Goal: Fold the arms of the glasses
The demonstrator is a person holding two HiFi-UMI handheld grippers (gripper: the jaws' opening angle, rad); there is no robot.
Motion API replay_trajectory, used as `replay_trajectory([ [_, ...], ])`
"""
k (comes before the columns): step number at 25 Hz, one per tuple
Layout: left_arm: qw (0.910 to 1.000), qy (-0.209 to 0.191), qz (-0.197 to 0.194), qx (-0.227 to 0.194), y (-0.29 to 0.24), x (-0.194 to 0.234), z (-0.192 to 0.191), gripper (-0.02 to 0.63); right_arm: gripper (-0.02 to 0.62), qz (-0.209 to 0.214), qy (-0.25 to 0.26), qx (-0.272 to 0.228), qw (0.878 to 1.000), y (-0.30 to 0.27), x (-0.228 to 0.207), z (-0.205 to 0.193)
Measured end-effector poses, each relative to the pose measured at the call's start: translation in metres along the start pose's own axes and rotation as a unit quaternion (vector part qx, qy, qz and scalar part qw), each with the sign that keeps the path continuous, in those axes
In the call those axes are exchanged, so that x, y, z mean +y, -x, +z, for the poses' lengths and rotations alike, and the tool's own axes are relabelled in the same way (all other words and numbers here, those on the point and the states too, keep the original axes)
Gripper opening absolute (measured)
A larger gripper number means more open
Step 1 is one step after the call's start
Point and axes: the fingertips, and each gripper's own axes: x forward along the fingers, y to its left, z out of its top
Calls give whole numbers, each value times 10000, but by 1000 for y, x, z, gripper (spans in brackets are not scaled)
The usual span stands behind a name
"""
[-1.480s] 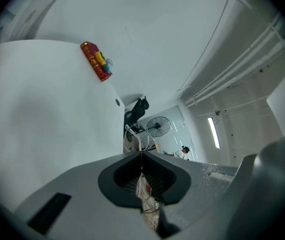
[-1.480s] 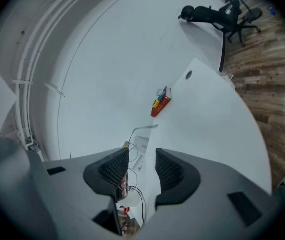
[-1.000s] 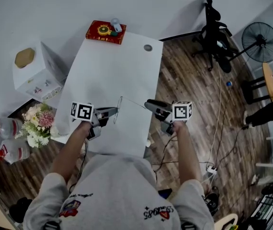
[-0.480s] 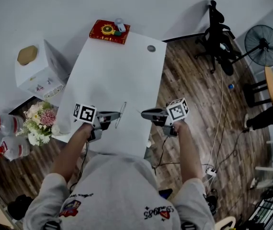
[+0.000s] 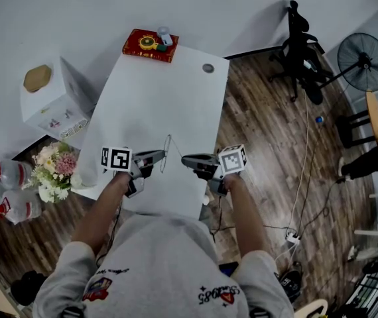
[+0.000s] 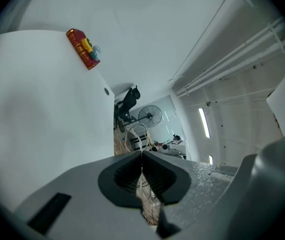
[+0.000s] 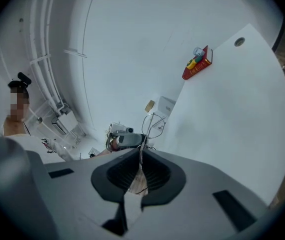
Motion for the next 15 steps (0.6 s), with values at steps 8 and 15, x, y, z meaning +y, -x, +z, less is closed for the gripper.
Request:
replay_trajectory([
  [8,9994,18,75,-335,2,-1,12,6,20,78,-168,-588,9981,-29,-2,3],
  [15,9990,28,110,-431,1,0,13,6,18,141,-292,-772,9965,-51,-1,1],
])
